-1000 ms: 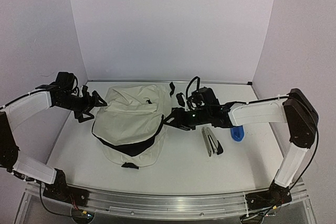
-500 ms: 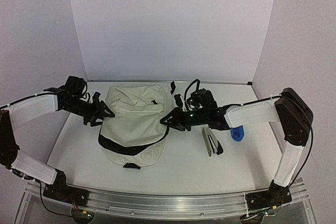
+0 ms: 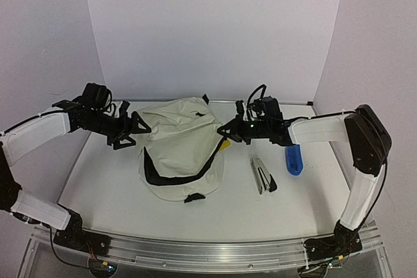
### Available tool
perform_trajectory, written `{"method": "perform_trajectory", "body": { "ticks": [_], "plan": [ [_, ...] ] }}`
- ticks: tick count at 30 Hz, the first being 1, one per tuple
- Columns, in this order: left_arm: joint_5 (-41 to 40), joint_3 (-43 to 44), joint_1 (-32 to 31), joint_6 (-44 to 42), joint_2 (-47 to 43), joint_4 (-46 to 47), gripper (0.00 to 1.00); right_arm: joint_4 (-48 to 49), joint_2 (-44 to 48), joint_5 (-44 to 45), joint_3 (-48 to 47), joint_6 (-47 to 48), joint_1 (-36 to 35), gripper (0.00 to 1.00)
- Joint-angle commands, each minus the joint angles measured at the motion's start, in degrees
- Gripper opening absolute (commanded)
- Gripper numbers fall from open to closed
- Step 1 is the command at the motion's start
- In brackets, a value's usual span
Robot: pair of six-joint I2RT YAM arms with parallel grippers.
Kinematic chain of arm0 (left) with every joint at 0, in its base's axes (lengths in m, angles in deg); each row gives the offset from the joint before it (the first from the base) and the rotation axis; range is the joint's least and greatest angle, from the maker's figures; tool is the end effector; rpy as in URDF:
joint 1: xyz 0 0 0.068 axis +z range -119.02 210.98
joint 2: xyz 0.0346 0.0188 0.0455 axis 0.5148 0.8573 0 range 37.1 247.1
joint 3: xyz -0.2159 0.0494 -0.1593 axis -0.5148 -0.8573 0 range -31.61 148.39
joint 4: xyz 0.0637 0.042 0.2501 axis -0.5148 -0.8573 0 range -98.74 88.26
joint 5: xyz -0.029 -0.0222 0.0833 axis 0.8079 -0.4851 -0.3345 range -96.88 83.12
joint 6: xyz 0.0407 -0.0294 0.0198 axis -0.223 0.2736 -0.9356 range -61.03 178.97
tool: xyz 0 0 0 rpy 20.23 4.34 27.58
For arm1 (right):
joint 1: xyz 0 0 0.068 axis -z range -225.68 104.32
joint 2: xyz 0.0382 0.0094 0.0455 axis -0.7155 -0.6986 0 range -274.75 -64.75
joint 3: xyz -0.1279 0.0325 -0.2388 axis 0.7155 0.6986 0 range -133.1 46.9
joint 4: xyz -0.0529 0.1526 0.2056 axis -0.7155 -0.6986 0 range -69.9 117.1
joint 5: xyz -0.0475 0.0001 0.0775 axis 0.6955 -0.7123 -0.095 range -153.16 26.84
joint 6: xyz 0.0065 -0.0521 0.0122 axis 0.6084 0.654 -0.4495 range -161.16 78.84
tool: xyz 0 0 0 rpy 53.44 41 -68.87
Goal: Pack the student bag
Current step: Adjust the student bag at the center of the board.
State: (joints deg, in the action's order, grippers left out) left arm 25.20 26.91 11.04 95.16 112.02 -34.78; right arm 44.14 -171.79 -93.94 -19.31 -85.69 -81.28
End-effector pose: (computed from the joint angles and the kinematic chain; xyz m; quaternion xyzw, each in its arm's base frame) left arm 0.2483 -0.1103 0.2777 -0.0325 0.9060 -0.3855 0.1721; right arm 0.3290 0.2579 0.2089 -0.0816 0.8165 0.5091 0.2599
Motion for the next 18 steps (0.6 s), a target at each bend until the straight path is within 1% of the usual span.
{"method": "perform_trajectory", "body": {
  "ticks": [1,5,8,11,13,14,16,18],
  "plan": [
    [-7.2,4.1,0.2,-2.4,-4.9,-4.2,0.91,-1.9,-2.7,4.8,-6.4,6.7,4.7,0.0],
    [-9.3,3.0,0.3,-1.6,-4.6,-3.6,0.94,-4.5,-4.2,6.4,-9.9,9.3,7.7,0.0],
    [-8.7,1.5,0.4,0.2,-2.7,1.1,0.96,-9.4,-3.1,8.4,-12.3,12.7,8.3,0.24],
    [-6.5,0.5,0.6,2.1,1.5,7.5,0.97,-12.2,1.6,9.3,-11.6,14.2,8.3,0.52],
    [-5.1,0.9,0.7,2.9,4.5,10.2,0.97,-13.4,4.4,8.8,-10.2,14.2,8.2,0.6],
    [-4.9,0.9,0.7,2.9,4.9,10.8,0.97,-13.5,5.4,8.6,-9.6,14.1,8.1,0.61],
    [-3.4,1.9,0.7,2.9,8.7,12.0,0.97,-13.6,9.4,7.9,-5.9,13.1,8.1,0.63],
    [-2.1,2.3,0.6,2.9,10.2,13.3,0.97,-13.7,10.9,8.0,-3.9,12.5,8.1,0.63]
  ]
}}
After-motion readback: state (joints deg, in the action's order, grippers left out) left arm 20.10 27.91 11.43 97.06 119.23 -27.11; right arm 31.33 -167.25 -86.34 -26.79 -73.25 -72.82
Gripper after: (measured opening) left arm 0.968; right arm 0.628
